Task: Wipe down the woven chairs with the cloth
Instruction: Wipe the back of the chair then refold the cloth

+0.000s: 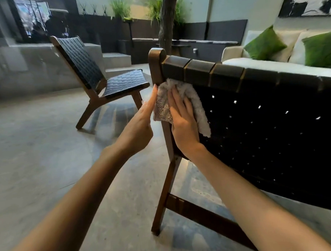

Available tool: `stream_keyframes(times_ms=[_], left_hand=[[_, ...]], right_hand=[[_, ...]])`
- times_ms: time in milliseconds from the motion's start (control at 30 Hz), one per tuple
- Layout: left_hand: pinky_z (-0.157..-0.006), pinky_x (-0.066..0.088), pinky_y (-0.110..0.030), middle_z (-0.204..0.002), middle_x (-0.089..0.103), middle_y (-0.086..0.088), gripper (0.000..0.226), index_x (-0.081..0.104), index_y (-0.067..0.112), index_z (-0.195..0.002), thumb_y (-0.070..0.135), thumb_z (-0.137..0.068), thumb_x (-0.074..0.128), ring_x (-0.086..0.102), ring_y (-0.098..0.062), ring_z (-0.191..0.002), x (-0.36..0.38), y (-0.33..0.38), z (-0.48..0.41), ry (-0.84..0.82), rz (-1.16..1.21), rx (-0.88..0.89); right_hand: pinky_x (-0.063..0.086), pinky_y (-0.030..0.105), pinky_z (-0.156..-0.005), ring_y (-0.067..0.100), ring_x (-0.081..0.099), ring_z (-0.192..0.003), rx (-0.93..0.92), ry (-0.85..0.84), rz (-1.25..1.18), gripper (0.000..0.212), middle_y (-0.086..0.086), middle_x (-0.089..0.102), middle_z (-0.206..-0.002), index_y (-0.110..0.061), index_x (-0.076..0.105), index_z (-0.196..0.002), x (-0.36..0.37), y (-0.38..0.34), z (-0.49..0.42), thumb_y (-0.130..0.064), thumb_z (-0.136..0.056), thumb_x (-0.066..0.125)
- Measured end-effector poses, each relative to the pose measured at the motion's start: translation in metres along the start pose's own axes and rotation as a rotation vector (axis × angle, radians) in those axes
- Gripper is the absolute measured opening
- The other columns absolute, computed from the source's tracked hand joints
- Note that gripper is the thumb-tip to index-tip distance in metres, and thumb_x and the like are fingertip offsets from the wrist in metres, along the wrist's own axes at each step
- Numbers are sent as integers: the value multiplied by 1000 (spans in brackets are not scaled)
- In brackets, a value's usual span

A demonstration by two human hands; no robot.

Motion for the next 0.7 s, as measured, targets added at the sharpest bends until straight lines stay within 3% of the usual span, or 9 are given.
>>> stream_keyframes(times_ms=[67,133,167,300,400,533,700], left_hand=[[-117,17,-30,-160,1,0,96,-12,50,-138,-19,-88,32,6,-19,-146,7,-5,0,26,59,-21],[-110,7,-7,-160,0,1,92,-8,37,-147,-19,-87,34,3,-16,-146,14,-11,3,72,35,-30],[-108,4,-3,-160,-1,1,91,-7,33,-149,-19,-87,34,2,-15,-146,19,-14,5,77,25,-29],[-113,5,-26,-159,-10,10,90,-8,36,-149,-15,-90,35,-5,-14,-146,40,-27,15,9,-7,-74],[-113,1,-27,-157,-15,12,89,-15,42,-142,-12,-92,34,-9,-13,-145,49,-29,19,6,-21,-86],[-113,-3,-29,-156,-19,12,88,-18,44,-138,-12,-92,33,-13,-13,-144,70,-35,27,-13,-2,-119],[-108,-2,-24,-154,-25,14,90,-21,49,-134,-10,-94,35,-14,-15,-144,96,-48,37,-90,-39,-153]], right_hand=[[18,38,-116,28,37,-134,-16,18,71,59,17,53,-137,5,51,-132,2,-1,1,2,-77,74],[24,40,-111,27,34,-129,-43,57,97,62,18,56,-134,5,51,-130,1,-2,2,3,-73,76],[28,41,-108,27,34,-127,-46,73,92,64,18,56,-133,5,50,-130,1,-1,4,3,-72,77],[42,43,-103,30,42,-123,-22,-48,60,58,17,50,-140,0,41,-139,19,10,31,-5,-84,58],[44,37,-101,28,52,-121,-1,-214,13,61,16,54,-137,-2,49,-136,43,22,66,-7,-78,67],[48,33,-97,22,64,-107,1,-433,161,74,5,64,-127,-13,62,-127,73,33,112,-30,-60,88],[50,36,-94,25,66,-104,45,-554,128,72,6,67,-121,-9,67,-120,95,42,149,-19,-53,93]])
Point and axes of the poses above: each hand's wrist, its own z-axis away from the middle knuckle, its own x-axis out of the palm, y = z × x, the point moved 10 cm from there along -z, towards the middle knuckle
